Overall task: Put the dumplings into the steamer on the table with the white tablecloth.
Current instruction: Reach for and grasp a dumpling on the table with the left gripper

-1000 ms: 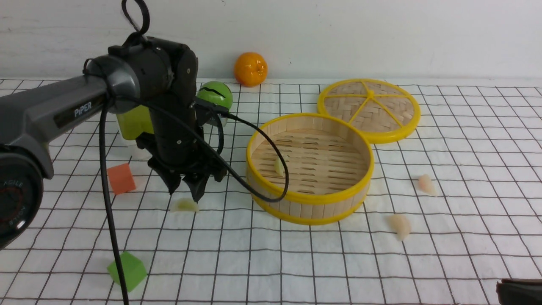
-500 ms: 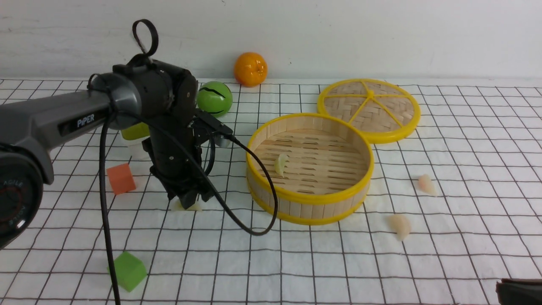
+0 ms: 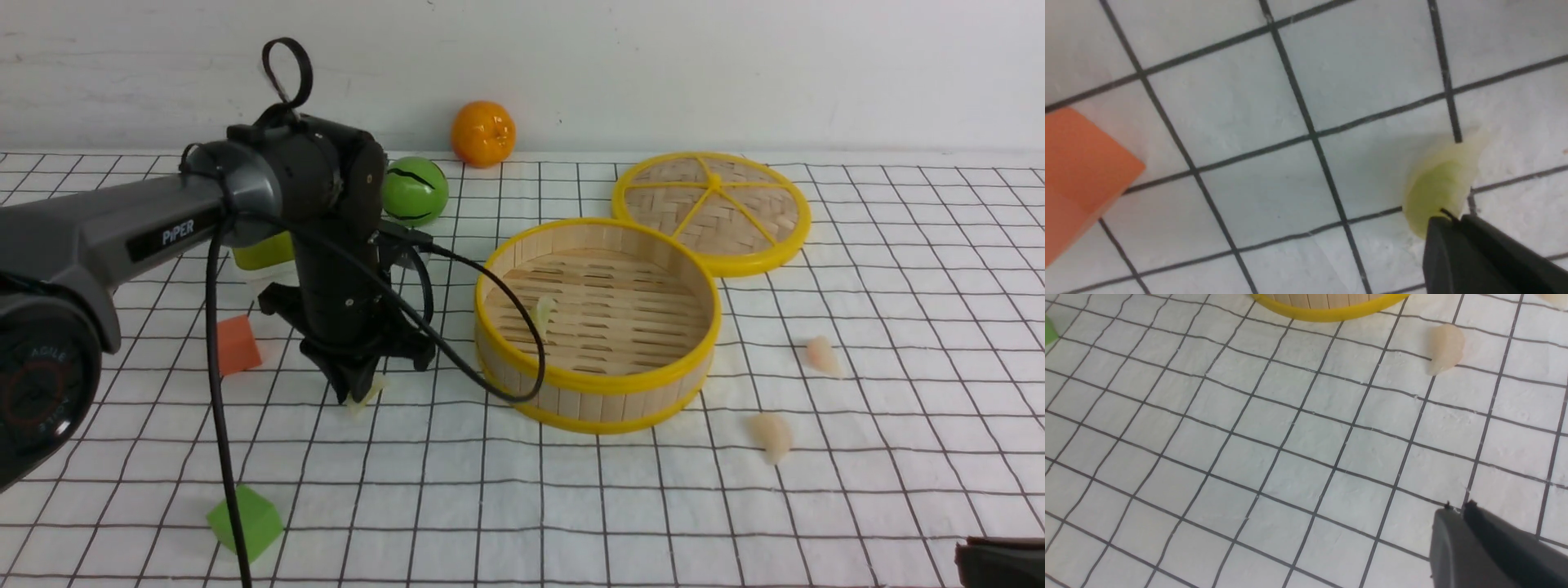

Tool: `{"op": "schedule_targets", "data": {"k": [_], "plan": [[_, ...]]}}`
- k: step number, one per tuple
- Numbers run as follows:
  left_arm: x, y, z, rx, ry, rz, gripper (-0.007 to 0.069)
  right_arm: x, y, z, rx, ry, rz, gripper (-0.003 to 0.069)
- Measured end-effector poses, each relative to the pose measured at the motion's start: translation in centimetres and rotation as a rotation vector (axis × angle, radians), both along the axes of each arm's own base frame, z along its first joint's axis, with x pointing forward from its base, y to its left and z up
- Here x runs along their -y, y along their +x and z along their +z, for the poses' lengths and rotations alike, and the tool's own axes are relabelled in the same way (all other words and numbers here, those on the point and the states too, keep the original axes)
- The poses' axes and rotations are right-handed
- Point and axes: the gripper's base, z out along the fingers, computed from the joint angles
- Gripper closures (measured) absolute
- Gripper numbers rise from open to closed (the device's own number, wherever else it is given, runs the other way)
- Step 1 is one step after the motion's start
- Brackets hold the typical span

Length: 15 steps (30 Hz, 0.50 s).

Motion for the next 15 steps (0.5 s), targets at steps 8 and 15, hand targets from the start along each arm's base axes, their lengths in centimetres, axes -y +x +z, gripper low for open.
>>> {"op": "schedule_targets", "data": {"k": [8,15], "plan": [[1.8,0.2,9.0,0.163,-0.268,0.050,0.0637,0.0,0.0,0.0,0.001,0.001,-0.001,0.0622],[1.6,0.7,8.2,0.154,-0.186,0.041,0.0624,0.0,0.0,0.0,0.001,0.002,-0.002,0.0618]]}}
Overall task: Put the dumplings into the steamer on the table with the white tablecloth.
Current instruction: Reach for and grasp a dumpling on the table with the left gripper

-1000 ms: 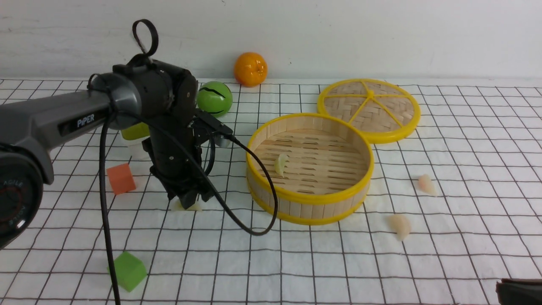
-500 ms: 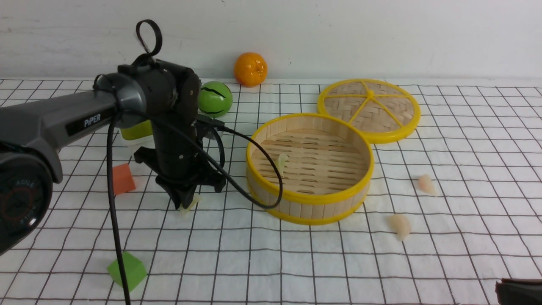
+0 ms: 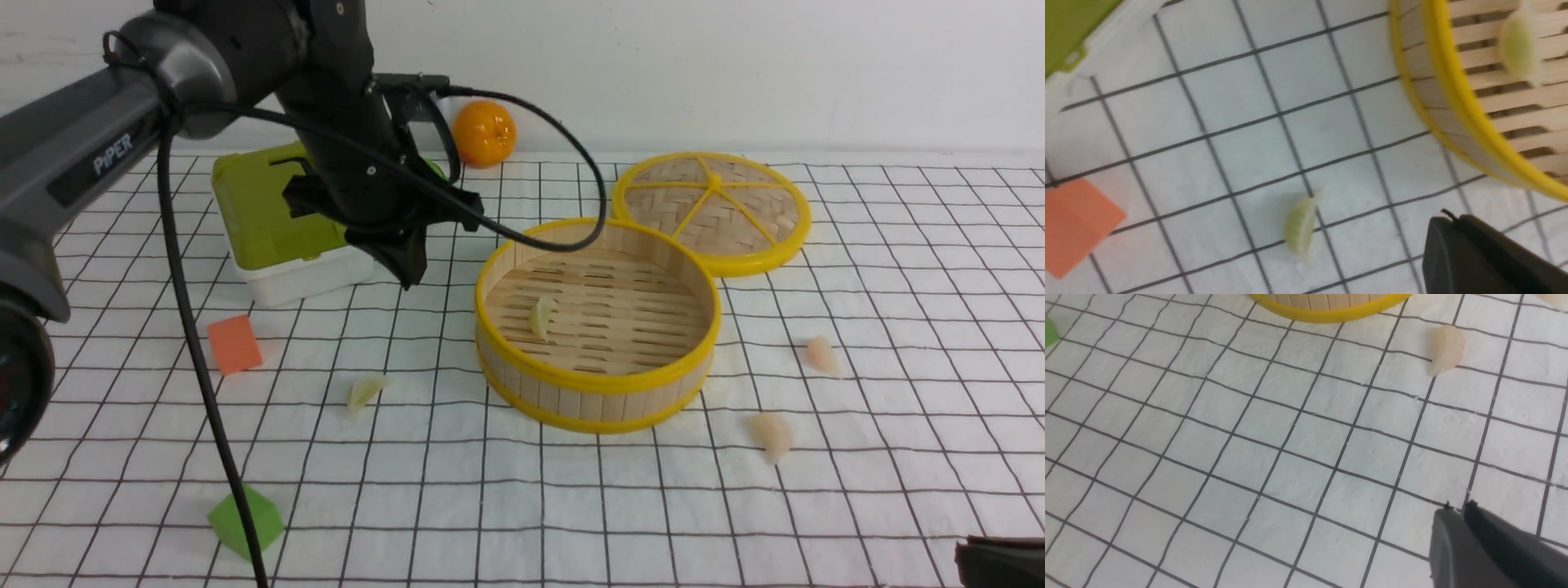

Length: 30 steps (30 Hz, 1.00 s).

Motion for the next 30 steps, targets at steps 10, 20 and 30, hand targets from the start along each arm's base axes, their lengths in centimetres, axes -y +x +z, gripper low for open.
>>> {"op": "schedule_targets", "data": {"k": [10,20,30], "plan": [[-0.3,1.9,-8.8,-0.154,0.148,0.016,0.0298,0.0,0.0,0.0,0.002,0.006,-0.003,0.0608],[-0.2,2.1,-10.9,-0.192,0.161,0.032,0.0477,0.0,0.0,0.0,0.002,0.006,-0.003,0.0601],[-0.3,1.6,-6.9,-0.115,0.127,0.040,0.0637,0.0,0.0,0.0,0.001,0.006,-0.003,0.0599]]}}
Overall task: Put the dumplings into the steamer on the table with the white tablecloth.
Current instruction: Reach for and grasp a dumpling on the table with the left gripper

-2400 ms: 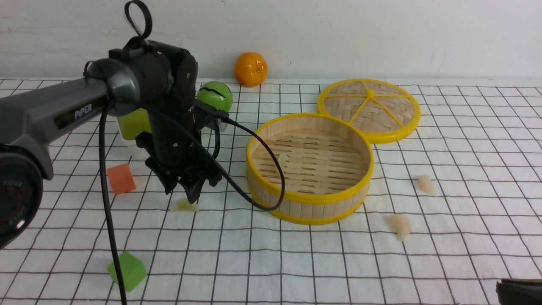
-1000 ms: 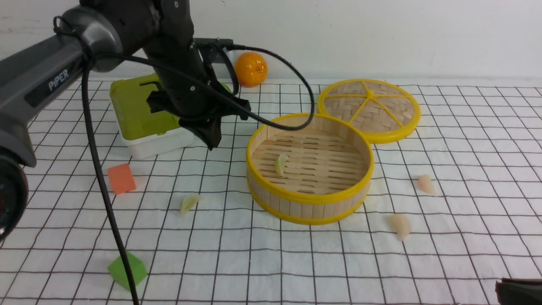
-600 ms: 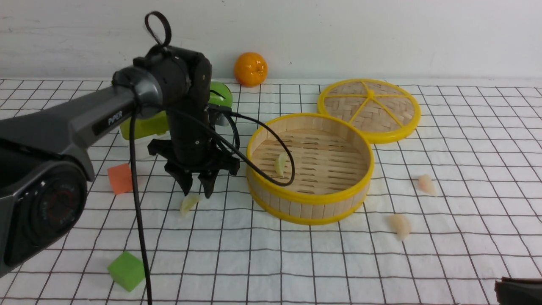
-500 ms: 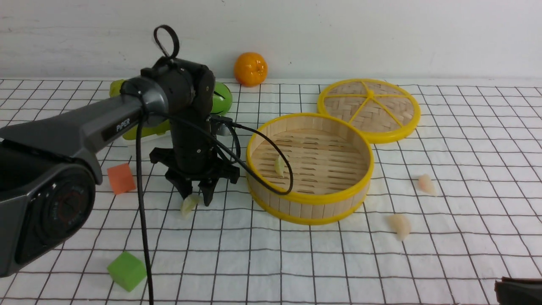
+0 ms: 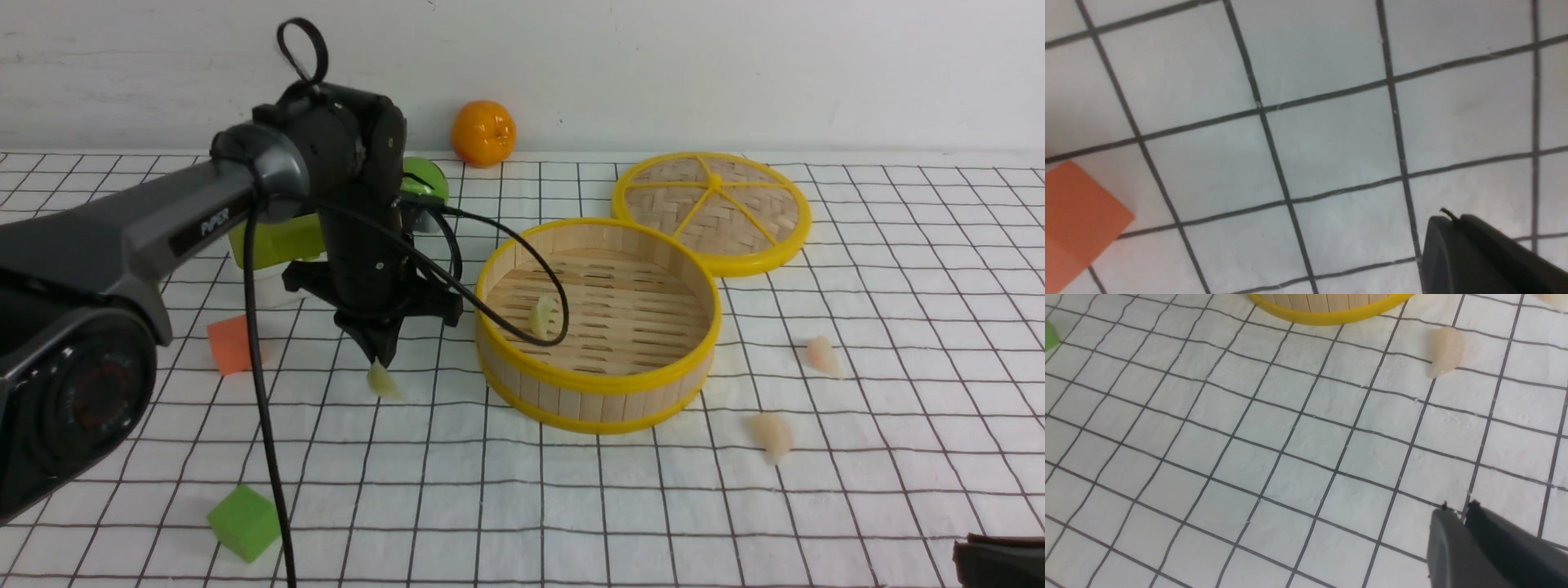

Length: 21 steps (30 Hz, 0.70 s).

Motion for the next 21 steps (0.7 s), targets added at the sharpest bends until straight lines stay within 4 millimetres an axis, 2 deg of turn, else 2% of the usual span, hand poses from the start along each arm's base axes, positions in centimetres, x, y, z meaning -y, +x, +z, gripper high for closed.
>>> {"op": "schedule_targets", "data": {"k": [3,6,11,12,13,14,17,19,20,21], "plan": [[0.0,-0.2,1.0,0.019,-0.009,0.000,0.0637,0.0,0.0,0.0,0.001,0.000,-0.001,0.0599],[0.0,-0.2,1.0,0.016,-0.016,0.002,0.0637,0.0,0.0,0.0,0.002,0.000,-0.002,0.0597],[0.9,-0.8,2.3,0.021,-0.076,-0.018,0.0637,0.0,0.0,0.0,0.002,0.004,-0.003,0.0596],[1.4,-1.2,3.0,0.032,-0.095,-0.030,0.0637,0.0,0.0,0.0,0.002,0.004,-0.003,0.0596],[2.5,-1.7,4.7,0.060,-0.130,-0.051,0.0637,0.0,0.0,0.0,0.002,0.006,-0.003,0.0596],[2.5,-1.7,4.7,0.060,-0.130,-0.051,0.0637,0.0,0.0,0.0,0.002,0.006,-0.003,0.0596],[6.6,-2.6,8.3,0.165,-0.215,-0.138,0.0637,0.0,0.0,0.0,0.001,0.007,-0.003,0.0592],[8.6,-2.8,9.0,0.216,-0.243,-0.178,0.0637,0.0,0.0,0.0,0.000,0.008,-0.001,0.0589],[8.8,-2.8,9.1,0.222,-0.246,-0.182,0.0637,0.0,0.0,0.0,0.000,0.008,-0.001,0.0589],[10.2,-2.7,9.2,0.256,-0.261,-0.213,0.0637,0.0,0.0,0.0,-0.001,0.008,-0.001,0.0589]]}}
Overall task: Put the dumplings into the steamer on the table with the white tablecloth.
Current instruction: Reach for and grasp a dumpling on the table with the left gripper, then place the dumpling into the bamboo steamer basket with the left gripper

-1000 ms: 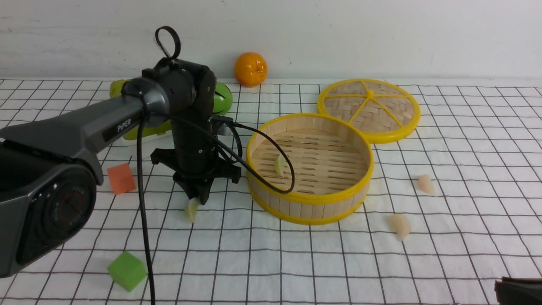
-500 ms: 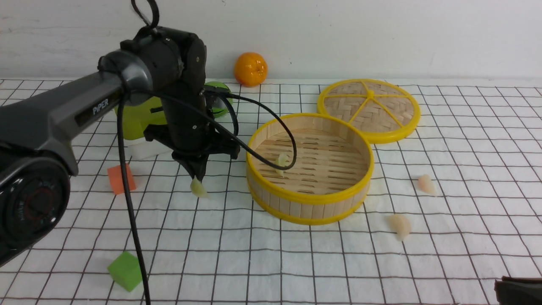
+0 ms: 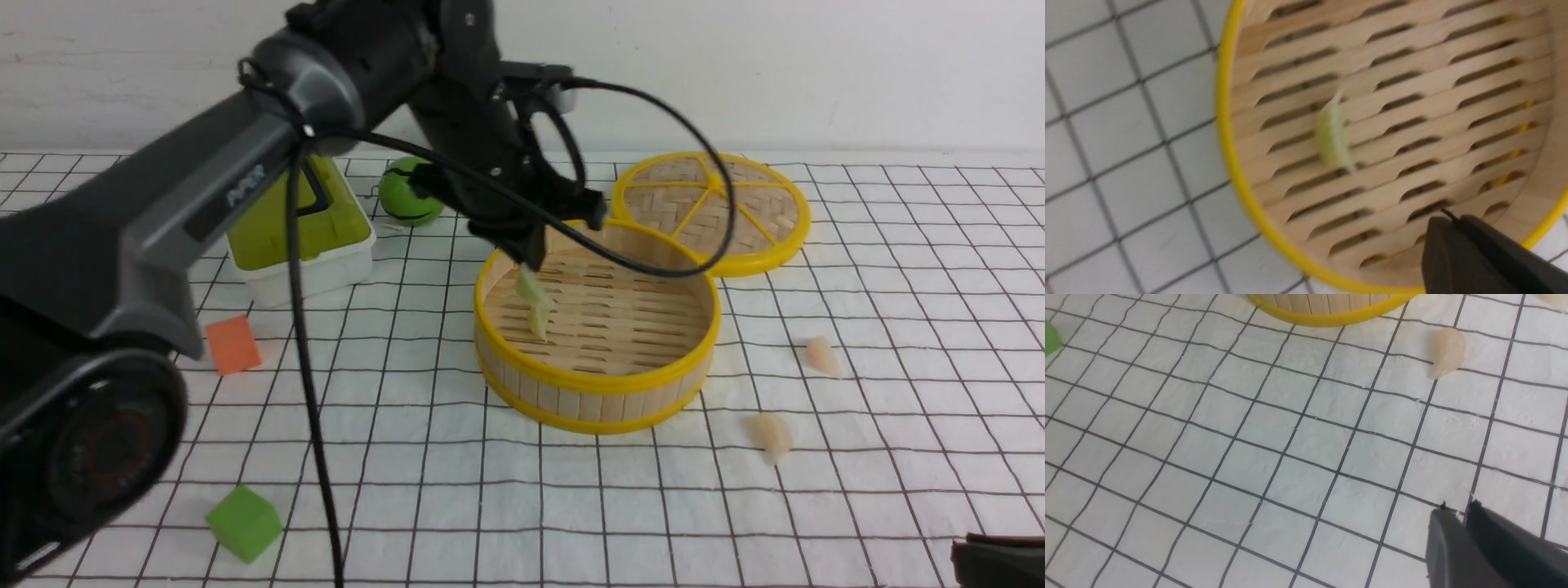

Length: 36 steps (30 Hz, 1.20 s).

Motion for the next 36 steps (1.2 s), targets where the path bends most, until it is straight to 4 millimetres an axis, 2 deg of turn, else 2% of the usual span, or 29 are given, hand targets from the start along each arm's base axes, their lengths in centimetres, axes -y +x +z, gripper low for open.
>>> {"op": "schedule_targets", "data": {"k": [2,4,6,11,15,19,22,23,24,26,27,28,29,32,33,36], "plan": [[2.2,0.5,-1.1,0.047,0.006,-0.056,0.0637,0.0,0.0,0.0,-0.001,0.000,0.001,0.0587],[2.9,0.8,-1.6,0.076,0.021,-0.090,0.0637,0.0,0.0,0.0,-0.001,0.000,0.001,0.0586],[4.2,1.6,-4.6,0.093,0.076,-0.131,0.0637,0.0,0.0,0.0,-0.001,0.000,0.001,0.0583],[4.7,3.1,-8.3,0.150,0.157,-0.158,0.0637,0.0,0.0,0.0,-0.004,0.001,0.003,0.0578],[4.9,3.5,-9.1,0.167,0.156,-0.159,0.0634,0.0,0.0,0.0,-0.004,0.000,0.003,0.0576],[5.0,3.6,-9.5,0.175,0.149,-0.159,0.0567,0.0,-0.2,-0.5,-0.018,0.003,0.001,0.0576],[5.1,3.7,-9.6,0.188,0.150,-0.170,0.0414,0.0,-0.2,-0.7,-0.023,0.007,-0.002,0.0575],[5.1,3.7,-9.6,0.188,0.150,-0.170,0.0414,0.0,-0.2,-0.7,-0.023,0.007,-0.002,0.0575],[5.1,3.7,-9.4,0.191,0.149,-0.172,0.0348,0.0,-0.2,-0.7,-0.022,0.012,-0.005,0.0573],[4.9,3.4,-8.5,0.186,0.153,-0.173,0.0286,-0.1,-0.2,-0.7,-0.035,0.032,-0.012,0.0566],[4.7,3.0,-7.2,0.186,0.152,-0.174,0.0270,-0.2,-0.2,-0.8,-0.059,0.040,-0.011,0.0561],[4.7,2.9,-7.0,0.185,0.153,-0.174,0.0267,-0.2,-0.2,-0.9,-0.070,0.042,-0.009,0.0559],[4.5,2.3,-5.5,0.185,0.151,-0.175,0.0265,-0.2,-0.2,-0.9,-0.095,0.043,-0.003,0.0552],[3.3,-1.0,2.4,0.219,0.100,-0.158,0.0331,-0.4,1.1,0.0,-0.181,0.036,0.021,0.0498],[2.4,-2.6,5.5,0.236,0.080,-0.154,0.0379,-0.4,2.1,0.7,-0.186,0.035,0.020,0.0478],[0.0,-6.6,13.1,0.337,-0.010,-0.117,0.0519,-0.4,5.4,2.4,-0.192,0.043,0.003,0.0409]]}}
